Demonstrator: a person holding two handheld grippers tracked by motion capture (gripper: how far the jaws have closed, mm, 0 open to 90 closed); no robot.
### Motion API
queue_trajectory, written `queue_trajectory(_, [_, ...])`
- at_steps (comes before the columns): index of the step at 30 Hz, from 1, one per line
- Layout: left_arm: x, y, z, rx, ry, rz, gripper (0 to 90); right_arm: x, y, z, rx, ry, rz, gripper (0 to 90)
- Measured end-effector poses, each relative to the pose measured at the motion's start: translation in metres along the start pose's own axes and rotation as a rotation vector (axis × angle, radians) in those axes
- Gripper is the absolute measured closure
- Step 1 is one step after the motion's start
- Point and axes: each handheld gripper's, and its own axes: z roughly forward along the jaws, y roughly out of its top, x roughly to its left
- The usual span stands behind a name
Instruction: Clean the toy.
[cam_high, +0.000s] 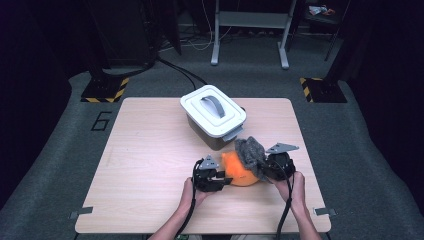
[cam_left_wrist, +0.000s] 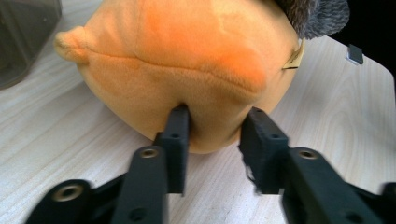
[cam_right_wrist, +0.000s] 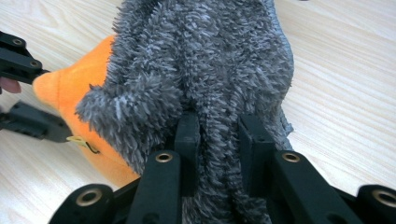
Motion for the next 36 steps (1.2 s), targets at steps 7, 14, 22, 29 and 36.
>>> queue_trajectory(7, [-0.006, -0.009, 0.006, 0.013, 0.087, 0.036, 41.4, -0.002, 0.000, 0.001, -0.005, -0.007, -0.011, 72.0])
queue_trajectory(14, [-0.016, -0.006, 0.011, 0.030, 0.157, 0.096, 43.1, -0.002, -0.001, 0.000, -0.006, -0.011, -0.016, 72.0])
queue_trajectory(22, [-0.019, 0.000, 0.018, 0.051, 0.180, 0.097, 68.5, -0.001, -0.004, -0.003, -0.013, -0.008, -0.009, 72.0])
queue_trajectory(29, [-0.020, 0.007, 0.018, 0.036, 0.138, 0.069, 80.8, -0.004, -0.005, -0.013, -0.042, -0.020, -0.006, 72.0])
queue_trajectory(36, [-0.016, 0.013, 0.013, 0.026, 0.049, -0.001, 82.4, 0.004, 0.000, -0.032, -0.076, -0.001, -0.028, 72.0])
